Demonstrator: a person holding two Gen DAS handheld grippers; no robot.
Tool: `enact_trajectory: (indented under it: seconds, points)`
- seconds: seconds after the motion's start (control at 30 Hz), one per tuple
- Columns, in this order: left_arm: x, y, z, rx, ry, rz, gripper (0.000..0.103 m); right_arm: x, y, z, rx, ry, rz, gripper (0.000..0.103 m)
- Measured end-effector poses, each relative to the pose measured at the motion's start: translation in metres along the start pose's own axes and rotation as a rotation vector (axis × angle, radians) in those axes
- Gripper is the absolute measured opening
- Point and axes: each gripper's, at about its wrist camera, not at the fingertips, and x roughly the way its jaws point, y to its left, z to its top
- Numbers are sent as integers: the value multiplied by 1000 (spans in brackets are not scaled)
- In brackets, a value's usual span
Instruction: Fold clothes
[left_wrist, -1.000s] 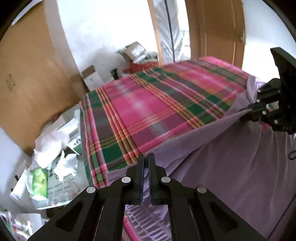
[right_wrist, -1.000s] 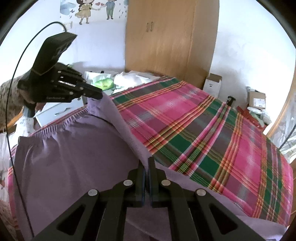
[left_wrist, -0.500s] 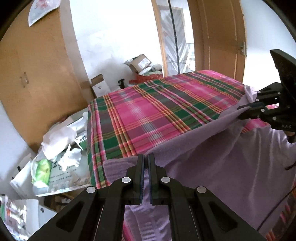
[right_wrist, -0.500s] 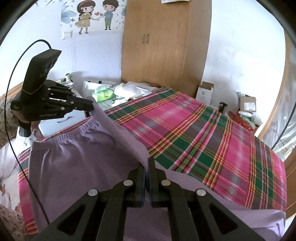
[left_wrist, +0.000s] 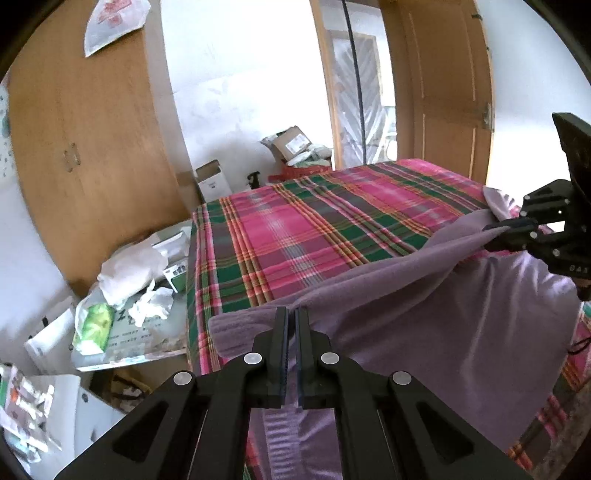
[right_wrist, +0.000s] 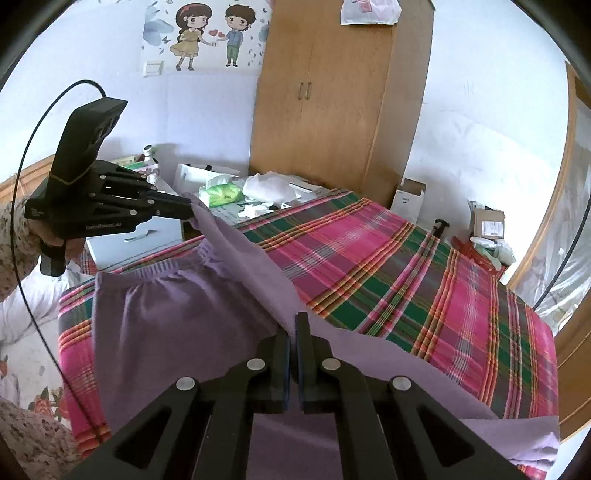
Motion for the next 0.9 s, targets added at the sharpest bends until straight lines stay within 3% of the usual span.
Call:
enact_trajectory:
  seconds: [0.17,0.63,0.77,0.9]
  points:
    - [-15,-7,-15,7,-4,8,3,-11,13,-8,8,2,13,3]
    - [-51,-12,-58,-104,-21,18,2,-24,43,-41,20,36,32,3]
    - [-46,-6,-73,-201,15,-9,3,-17,47,-55,26,68,32,3]
    - [-37,8,-87,-388,30,-59,7,-11,49,-63,40,85,35,3]
